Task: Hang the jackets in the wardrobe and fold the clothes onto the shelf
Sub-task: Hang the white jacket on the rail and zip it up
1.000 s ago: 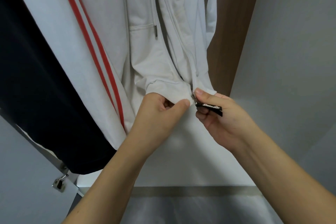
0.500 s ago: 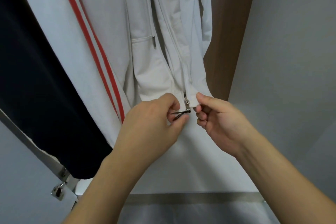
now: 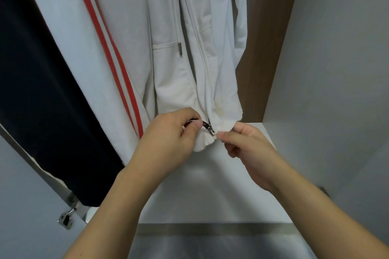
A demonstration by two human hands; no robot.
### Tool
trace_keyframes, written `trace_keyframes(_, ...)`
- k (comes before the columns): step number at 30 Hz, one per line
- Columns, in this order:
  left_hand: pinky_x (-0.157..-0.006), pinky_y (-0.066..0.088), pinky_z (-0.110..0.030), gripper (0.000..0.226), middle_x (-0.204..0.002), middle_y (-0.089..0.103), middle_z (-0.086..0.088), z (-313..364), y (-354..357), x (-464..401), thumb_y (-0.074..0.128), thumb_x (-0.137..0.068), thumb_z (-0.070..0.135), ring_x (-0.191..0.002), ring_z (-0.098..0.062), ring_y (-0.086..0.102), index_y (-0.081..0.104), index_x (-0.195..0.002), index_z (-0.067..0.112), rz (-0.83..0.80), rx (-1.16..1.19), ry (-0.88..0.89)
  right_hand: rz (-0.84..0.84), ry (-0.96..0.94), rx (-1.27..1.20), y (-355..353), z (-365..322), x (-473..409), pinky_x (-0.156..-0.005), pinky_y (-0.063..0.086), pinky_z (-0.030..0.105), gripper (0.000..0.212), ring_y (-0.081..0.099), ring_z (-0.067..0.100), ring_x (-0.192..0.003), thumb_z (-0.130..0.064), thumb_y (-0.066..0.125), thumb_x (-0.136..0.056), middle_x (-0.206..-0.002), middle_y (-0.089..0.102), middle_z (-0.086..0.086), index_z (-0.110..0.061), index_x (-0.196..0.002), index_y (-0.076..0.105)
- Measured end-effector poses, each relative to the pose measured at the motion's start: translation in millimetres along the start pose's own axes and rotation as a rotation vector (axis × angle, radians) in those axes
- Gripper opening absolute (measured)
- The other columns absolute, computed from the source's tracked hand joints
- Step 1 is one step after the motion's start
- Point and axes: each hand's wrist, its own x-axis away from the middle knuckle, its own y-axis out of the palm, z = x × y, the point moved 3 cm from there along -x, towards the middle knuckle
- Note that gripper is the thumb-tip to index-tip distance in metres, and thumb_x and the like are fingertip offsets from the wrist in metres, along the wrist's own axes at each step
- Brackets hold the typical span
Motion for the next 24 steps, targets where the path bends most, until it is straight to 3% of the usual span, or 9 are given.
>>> trace_keyframes(2, -0.061, 0.048, -0.031, 0.014, -0.074, 0.068, 0.008, 2.0, 0.5, -2.7, 0.056, -0.096, 0.029, -0.063, -0.008, 0.057, 0.068, -0.090, 0.029, -0.004, 0.009, 0.017, -0.069, 0.006, -0.004, 2.1, 3.2, 0.8, -0.055, 0.036, 0.018, 0.025, 0.045, 0.005, -0.057, -0.020, 0.072, -0.075, -0.072, 0.053, -0.003, -0.018, -0.100, 0.072)
trace_keyframes(4, -0.061, 0.047, -0.030, 0.014, -0.074, 0.067, 0.008, 3.8, 0.2, -4.9, 0.056, -0.096, 0.029, -0.062, -0.008, 0.057, 0.068, -0.090, 0.028, 0.001, 0.016, 0.030, -0.081, -0.018, -0.008, 2.8, 5.0, -0.8, -0.056, 0.040, 0.014, 0.027, 0.050, 0.001, -0.058, -0.018, 0.076, -0.079, -0.071, 0.059, -0.008, -0.015, -0.104, 0.070)
trace_keyframes(7, -0.059, 0.040, -0.026, 0.014, -0.073, 0.068, 0.007, 5.1, -0.8, -5.9, 0.056, -0.096, 0.028, -0.062, -0.008, 0.056, 0.069, -0.092, 0.026, 0.016, -0.012, 0.040, 0.010, -0.039, 0.007, 3.4, 6.3, -3.3, -0.053, 0.040, 0.011, 0.010, 0.048, 0.001, -0.054, -0.012, 0.072, -0.086, -0.065, 0.056, -0.005, -0.006, -0.092, 0.068)
trace_keyframes(11, -0.066, 0.041, -0.028, 0.015, -0.074, 0.068, 0.006, 3.7, -3.1, -4.9, 0.055, -0.096, 0.029, -0.068, -0.011, 0.060, 0.070, -0.094, 0.024, 0.035, -0.053, 0.031, 0.091, -0.071, 0.064, 1.9, 6.7, -3.7, -0.051, 0.037, 0.013, 0.020, 0.042, 0.005, -0.053, -0.018, 0.073, -0.086, -0.063, 0.051, 0.003, -0.008, -0.074, 0.061)
trace_keyframes(15, -0.065, 0.040, -0.028, 0.015, -0.072, 0.067, 0.007, 3.3, -2.8, -6.0, 0.056, -0.096, 0.029, -0.068, -0.011, 0.060, 0.069, -0.092, 0.025, 0.036, -0.050, 0.023, 0.124, -0.092, 0.089, 3.5, 6.8, -4.0, -0.049, 0.034, 0.012, 0.035, 0.037, 0.007, -0.051, -0.025, 0.073, -0.086, -0.063, 0.043, 0.007, 0.004, -0.075, 0.057)
trace_keyframes(19, -0.068, 0.037, -0.029, 0.014, -0.069, 0.066, 0.006, 3.5, 0.8, -7.9, 0.055, -0.096, 0.029, -0.066, -0.009, 0.059, 0.068, -0.090, 0.027, 0.040, -0.073, 0.010, 0.160, -0.112, 0.076, 4.6, 7.6, -4.5, -0.046, 0.029, 0.015, 0.036, 0.033, 0.011, -0.053, -0.021, 0.071, -0.088, -0.062, 0.041, 0.008, 0.009, -0.076, 0.053)
trace_keyframes(24, -0.073, 0.035, -0.033, 0.013, -0.056, 0.057, 0.017, -5.7, 4.8, -10.9, 0.057, -0.093, 0.029, -0.059, -0.001, 0.050, 0.067, -0.084, 0.029, 0.120, -0.099, -0.089, 0.110, -0.152, 0.106, 2.7, 6.2, 0.6, -0.046, 0.024, 0.017, 0.034, 0.028, 0.019, -0.058, -0.014, 0.071, -0.088, -0.061, 0.036, 0.006, 0.001, -0.066, 0.050)
